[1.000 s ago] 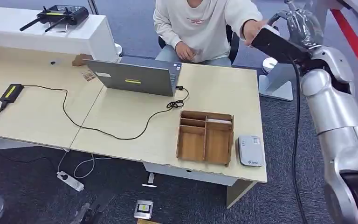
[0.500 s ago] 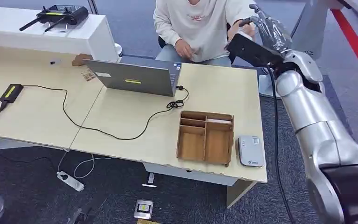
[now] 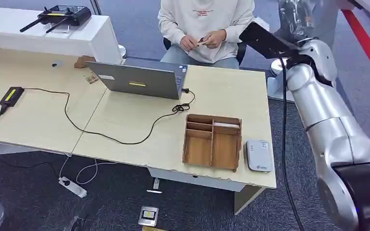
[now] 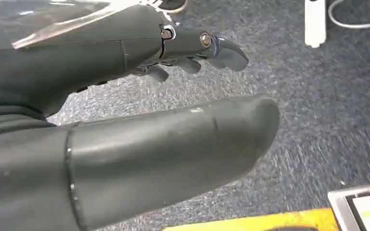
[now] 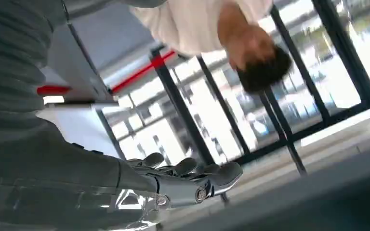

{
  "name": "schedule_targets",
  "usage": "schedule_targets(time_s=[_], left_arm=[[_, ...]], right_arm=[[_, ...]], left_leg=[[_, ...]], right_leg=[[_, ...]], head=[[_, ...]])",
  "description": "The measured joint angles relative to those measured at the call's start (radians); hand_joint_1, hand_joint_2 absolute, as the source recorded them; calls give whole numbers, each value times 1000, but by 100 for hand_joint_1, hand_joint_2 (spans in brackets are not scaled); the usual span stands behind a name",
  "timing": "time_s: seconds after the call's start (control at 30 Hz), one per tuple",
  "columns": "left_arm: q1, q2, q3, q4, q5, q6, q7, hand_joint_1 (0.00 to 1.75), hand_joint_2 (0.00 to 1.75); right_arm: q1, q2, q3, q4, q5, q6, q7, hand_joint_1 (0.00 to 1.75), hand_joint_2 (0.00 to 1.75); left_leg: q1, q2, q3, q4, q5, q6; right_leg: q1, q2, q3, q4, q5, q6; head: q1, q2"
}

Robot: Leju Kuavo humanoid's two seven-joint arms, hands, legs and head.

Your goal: Pass the card to the sensor for recognition and then transmit it.

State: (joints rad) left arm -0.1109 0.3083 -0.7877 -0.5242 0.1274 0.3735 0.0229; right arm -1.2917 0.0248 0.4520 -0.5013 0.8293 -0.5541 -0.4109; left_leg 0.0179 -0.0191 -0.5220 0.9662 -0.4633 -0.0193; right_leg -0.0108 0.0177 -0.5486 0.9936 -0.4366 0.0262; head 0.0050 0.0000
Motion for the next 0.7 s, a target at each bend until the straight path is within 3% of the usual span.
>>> schedule_targets(time_s=[0.07,0.17,0.37,0.47,0.57,0.7], left_arm=[[13,10,-1,-25,19,12,10,0,0],[30,19,-1,-53,56,21,23,0,0],[43,21,3,-72,145,24,39,0,0],[42,16,11,-72,187,24,39,0,0],[44,-3,25,-56,224,24,34,0,0],[34,-16,40,-40,238,26,29,0,0]], right_arm=[[-10,-22,-6,0,28,-88,-23,0,175],[-4,-66,-37,-7,128,-143,-28,0,175],[47,-150,-194,-38,377,-149,-53,0,175],[83,-199,-285,-53,436,-147,-50,0,175],[140,-267,-432,-67,478,-147,-19,0,175],[186,-319,-553,-80,504,-147,4,0,175]], left_leg=[[0,0,0,0,0,0],[-1,0,0,1,0,0],[-1,0,1,2,-1,1],[-1,-1,2,2,-1,1],[-1,-3,1,3,-1,1],[-3,3,2,2,-3,3]], right_leg=[[0,0,0,0,0,0],[0,0,0,-1,0,0],[-1,0,1,-1,0,1],[-2,-1,2,-1,0,1],[-1,-4,4,-2,-1,2],[-4,4,3,-2,0,2]], head=[[0,0],[0,0],[-1,0],[-2,0],[0,0],[-1,0]])
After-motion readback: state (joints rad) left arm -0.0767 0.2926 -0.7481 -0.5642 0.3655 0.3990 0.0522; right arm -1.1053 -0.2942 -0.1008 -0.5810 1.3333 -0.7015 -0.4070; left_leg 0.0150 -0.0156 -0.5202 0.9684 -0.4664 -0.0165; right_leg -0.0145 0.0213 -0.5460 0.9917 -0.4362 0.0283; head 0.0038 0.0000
